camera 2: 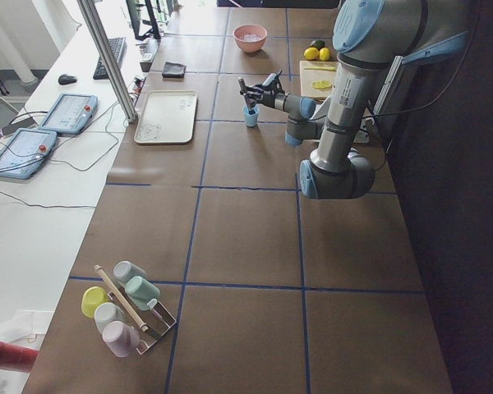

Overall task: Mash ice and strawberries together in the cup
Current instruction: 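Press the muddler down into the cup with the left gripper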

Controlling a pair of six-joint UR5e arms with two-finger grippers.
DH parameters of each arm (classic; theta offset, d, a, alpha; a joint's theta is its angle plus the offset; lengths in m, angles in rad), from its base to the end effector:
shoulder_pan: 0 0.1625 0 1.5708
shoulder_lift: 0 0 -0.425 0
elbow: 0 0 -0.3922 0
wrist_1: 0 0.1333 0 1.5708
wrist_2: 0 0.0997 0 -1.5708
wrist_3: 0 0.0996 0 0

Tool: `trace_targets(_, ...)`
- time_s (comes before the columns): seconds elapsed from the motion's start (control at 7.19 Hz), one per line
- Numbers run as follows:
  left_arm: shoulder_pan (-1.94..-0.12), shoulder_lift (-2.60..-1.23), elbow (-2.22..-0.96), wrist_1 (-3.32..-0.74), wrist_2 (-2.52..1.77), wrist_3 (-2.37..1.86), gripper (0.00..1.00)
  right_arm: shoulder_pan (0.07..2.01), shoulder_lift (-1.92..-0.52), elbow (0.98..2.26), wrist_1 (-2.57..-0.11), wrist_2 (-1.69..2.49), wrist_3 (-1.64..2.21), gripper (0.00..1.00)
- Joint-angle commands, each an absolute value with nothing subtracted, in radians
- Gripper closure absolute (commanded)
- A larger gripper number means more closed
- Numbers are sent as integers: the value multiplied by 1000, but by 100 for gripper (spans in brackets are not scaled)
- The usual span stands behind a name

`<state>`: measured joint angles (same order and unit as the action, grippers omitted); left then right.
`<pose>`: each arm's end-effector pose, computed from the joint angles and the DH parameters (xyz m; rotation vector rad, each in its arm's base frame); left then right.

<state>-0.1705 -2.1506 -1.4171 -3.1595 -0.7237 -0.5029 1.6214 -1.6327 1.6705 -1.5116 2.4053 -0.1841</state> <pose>0.5626 -0.3079 0.2376 1.4577 1.1648 -0.2372 0.0833 -0.4677 0.6288 0.1885 -0.8184 -0.1660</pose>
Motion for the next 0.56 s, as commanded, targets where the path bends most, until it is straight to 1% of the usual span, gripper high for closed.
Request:
trace_targets(0.0, -169, -2151, -1407, -3158, -723, -515, 100, 1621, -1634, 1671, -1513, 2407, -184, 0)
trace_targets(0.42, -167, -2161, -1402, -3157, -721, -517, 100, 1621, -1634, 1671, -1513, 2407, -184, 1)
